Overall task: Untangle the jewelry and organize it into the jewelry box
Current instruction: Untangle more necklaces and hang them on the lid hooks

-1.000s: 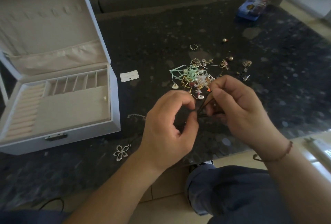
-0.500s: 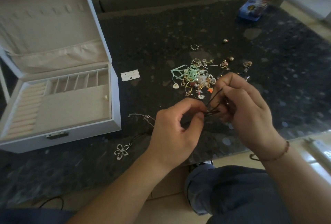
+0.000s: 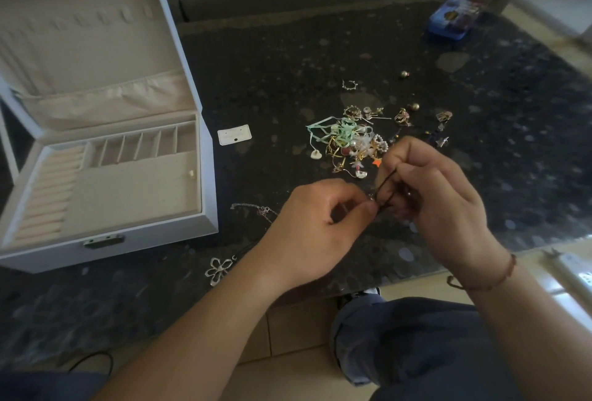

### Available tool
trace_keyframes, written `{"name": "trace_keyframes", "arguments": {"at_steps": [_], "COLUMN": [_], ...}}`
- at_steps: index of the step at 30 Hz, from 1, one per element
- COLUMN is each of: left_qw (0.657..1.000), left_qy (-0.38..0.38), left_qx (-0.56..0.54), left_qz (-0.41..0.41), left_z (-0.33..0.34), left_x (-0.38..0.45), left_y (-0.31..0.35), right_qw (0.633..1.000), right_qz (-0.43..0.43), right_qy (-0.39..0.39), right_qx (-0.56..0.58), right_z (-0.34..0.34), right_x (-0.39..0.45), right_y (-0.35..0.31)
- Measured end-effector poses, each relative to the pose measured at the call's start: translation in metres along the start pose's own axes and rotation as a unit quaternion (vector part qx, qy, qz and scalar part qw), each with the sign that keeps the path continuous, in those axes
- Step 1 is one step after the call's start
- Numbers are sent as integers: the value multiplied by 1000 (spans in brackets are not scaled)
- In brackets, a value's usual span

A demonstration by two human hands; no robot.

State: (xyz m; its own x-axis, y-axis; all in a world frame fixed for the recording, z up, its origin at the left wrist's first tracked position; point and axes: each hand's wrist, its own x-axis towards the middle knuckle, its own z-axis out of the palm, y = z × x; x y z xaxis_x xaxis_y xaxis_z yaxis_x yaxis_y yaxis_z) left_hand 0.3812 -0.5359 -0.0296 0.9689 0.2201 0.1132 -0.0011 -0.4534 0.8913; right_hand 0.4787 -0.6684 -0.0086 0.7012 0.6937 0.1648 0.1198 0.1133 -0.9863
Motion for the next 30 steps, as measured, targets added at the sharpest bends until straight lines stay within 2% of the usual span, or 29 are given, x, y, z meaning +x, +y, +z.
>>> {"name": "trace_keyframes", "arguments": {"at_steps": [6,11,20,26,30], "left_qw": [996,980,977,977,980], "left_qy": [-11,-51,-43,4,62], "left_qx": [-81,-168,-170,-167,-161], "left_qz": [-24,-98,-123,-129,-103], "left_z": [-3,-6,-6,-11,-21], "left_x": [4,6,7,6,2], "left_y": [-3,1,4,5,3], "right_qw": [1000,999,999,998,994], "right_qz": [-5,-4,-10,-29,-6], "right_qy": [-25,-31,-44,-47,6], "right_qx": [10,12,3,-43,-107], "right_z": [1,-1,-1,-8,-13], "right_x": [1,1,-1,2,4], "right_y": [4,4,4,7,4]}}
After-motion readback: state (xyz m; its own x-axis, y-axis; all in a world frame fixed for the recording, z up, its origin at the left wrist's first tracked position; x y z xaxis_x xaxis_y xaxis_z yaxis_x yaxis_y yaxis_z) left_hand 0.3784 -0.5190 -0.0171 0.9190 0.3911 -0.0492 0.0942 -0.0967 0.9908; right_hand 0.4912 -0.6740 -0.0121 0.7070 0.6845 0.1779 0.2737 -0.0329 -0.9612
